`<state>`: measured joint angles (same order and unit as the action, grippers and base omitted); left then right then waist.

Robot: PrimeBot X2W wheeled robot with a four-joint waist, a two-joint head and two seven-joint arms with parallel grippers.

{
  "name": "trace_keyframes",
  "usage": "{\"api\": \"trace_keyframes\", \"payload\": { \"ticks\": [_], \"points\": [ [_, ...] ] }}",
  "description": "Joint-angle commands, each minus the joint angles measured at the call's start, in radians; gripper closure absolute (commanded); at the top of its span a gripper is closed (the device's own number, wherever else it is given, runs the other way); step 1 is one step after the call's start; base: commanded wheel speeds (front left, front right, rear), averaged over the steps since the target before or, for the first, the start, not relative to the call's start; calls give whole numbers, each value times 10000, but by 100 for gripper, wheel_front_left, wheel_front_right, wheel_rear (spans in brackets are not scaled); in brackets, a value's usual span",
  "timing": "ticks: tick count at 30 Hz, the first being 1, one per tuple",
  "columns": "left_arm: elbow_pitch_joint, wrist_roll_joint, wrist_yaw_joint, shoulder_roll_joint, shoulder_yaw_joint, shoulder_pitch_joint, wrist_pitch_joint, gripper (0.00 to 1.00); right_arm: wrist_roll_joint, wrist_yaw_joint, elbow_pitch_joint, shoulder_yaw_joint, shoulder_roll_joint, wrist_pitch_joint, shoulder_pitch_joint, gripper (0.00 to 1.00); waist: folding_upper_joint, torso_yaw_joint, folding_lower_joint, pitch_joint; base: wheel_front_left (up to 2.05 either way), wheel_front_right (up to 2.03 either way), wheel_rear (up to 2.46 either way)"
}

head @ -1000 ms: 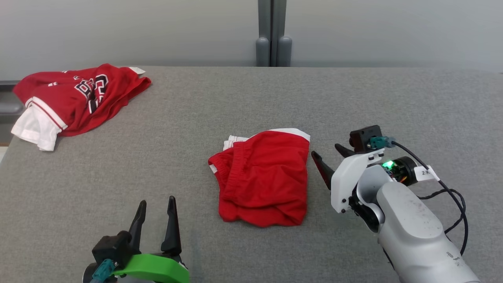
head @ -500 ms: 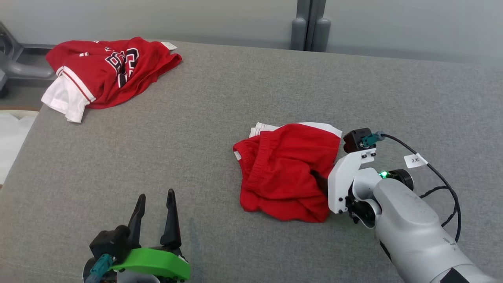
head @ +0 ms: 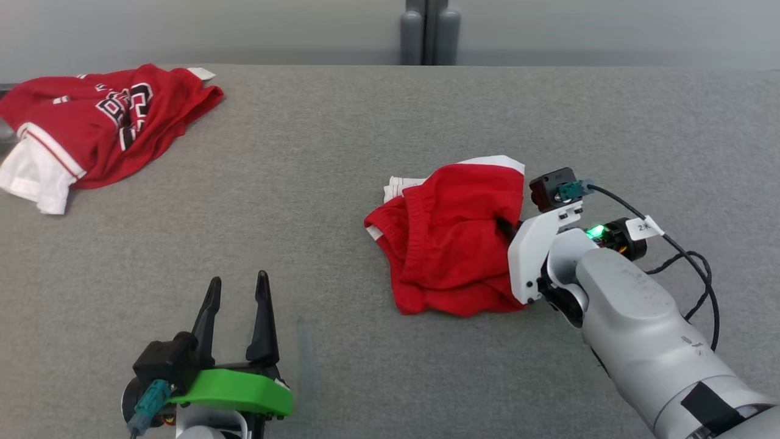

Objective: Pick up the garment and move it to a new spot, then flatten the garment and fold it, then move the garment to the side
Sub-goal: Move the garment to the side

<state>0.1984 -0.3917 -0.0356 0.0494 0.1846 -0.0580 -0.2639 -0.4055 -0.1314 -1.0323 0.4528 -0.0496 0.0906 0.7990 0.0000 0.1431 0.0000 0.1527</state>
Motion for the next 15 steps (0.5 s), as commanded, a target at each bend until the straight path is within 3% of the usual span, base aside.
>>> {"api": "trace_keyframes", "payload": {
  "ticks": [1, 10, 15],
  "points": [
    [-109, 89, -45, 21, -54, -218, -6, 0, 93, 15, -127, -108, -123, -143, 192, 100, 0, -1066, 0, 299, 0, 0, 0],
    [-196, 746, -323, 48, -28, -683, -5, 0, 403, 15, -610, -870, -539, -870, 773, 100, 0, -3683, 0, 1033, 0, 0, 0],
    [30, 1001, -467, 172, 129, -975, -5, 0, 407, 15, -847, -1301, -747, -1263, 916, 100, 0, -4693, 0, 1349, 0, 0, 0]
  ]
}}
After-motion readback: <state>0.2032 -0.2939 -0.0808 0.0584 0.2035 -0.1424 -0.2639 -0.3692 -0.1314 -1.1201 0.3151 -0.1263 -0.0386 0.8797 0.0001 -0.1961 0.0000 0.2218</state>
